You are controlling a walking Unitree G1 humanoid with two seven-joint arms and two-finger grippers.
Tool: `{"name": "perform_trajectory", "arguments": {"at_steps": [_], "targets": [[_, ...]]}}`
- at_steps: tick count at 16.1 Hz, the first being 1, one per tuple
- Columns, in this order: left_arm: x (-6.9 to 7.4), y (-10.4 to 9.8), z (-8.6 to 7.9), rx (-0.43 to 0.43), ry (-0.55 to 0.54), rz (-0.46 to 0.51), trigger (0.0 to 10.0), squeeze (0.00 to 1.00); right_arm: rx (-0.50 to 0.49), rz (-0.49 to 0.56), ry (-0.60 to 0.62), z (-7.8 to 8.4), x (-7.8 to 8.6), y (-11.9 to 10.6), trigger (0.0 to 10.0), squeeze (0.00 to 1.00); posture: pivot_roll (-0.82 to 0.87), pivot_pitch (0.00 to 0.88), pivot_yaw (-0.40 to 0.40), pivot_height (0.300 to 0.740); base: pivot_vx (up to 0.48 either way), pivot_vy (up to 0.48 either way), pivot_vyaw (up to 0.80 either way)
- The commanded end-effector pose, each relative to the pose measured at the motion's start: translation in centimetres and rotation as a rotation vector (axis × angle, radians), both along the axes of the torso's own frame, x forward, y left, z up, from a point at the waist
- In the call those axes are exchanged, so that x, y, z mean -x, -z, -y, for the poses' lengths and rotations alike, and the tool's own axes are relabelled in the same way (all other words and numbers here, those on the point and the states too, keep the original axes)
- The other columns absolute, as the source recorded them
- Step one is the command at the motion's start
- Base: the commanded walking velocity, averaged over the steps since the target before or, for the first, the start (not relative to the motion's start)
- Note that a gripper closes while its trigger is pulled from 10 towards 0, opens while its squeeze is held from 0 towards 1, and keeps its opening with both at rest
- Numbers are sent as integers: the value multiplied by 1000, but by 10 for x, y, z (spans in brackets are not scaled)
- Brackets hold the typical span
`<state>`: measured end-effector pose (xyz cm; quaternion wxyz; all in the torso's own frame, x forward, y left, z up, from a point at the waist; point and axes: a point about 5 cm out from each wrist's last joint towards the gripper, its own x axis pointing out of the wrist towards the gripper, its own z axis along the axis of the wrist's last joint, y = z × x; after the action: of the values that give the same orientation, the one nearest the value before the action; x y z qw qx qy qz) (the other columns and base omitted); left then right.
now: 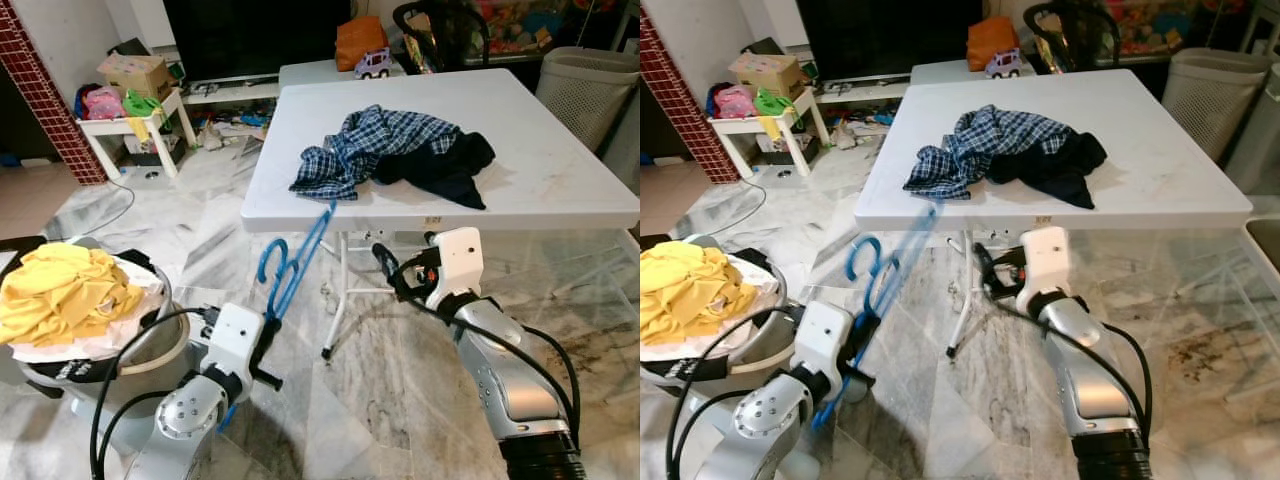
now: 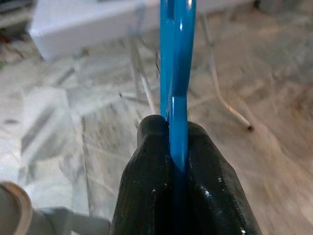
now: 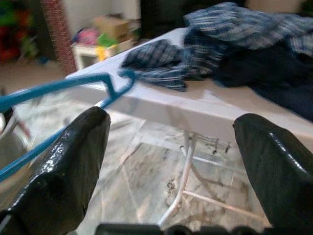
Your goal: Hang hanger
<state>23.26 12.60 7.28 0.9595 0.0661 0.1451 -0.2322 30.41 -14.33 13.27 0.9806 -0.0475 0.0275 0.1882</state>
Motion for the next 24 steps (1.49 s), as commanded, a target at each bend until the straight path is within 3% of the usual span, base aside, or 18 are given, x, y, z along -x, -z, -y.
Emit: {"name": "perform_trajectory", "arguments": {"at_steps": [1,3,4,6,9,12,15,16,17,18,24], "targets": [[-3,-1,-9,-16,64,-29,10000,0,57,22,-125,1,1,-5,10000,0,-71,0,86,740,0,0,0],[-9,-8,-22,-18,160,-51,10000,0,169,37,-283,12,7,-6,10000,0,-75,0,89,740,0,0,0],[-9,-10,-22,-31,215,-57,10000,0,216,35,-349,13,9,-5,10000,0,-75,0,89,740,0,0,0],[-3,-7,-23,-141,398,-76,10000,0,372,7,-594,16,22,-1,10000,0,-75,0,93,740,0,0,0],[2,-8,-21,-166,533,-93,10000,0,520,-33,-793,24,27,-3,10000,0,-75,0,100,740,0,0,0],[1,-3,-10,-224,603,-54,10000,0,557,-62,-874,22,24,-7,10000,0,-73,0,101,740,0,0,0],[-2,-1,11,-239,668,5,10000,0,653,-118,-917,21,24,9,10000,0,-74,0,103,740,0,0,0],[-1,0,19,-241,700,14,10000,0,654,-140,-948,17,26,13,8196,0,-77,0,105,740,0,0,0],[-1,2,23,-263,731,28,10000,0,673,-176,-990,16,30,17,1059,0,-77,0,105,740,0,0,0],[-1,2,23,-264,735,31,10000,0,696,-185,-1001,17,30,19,0,0,-80,0,108,740,0,0,0],[-1,9,23,-288,765,38,10000,0,840,-208,-948,33,18,23,0,0,-81,0,111,740,0,0,0]]}}
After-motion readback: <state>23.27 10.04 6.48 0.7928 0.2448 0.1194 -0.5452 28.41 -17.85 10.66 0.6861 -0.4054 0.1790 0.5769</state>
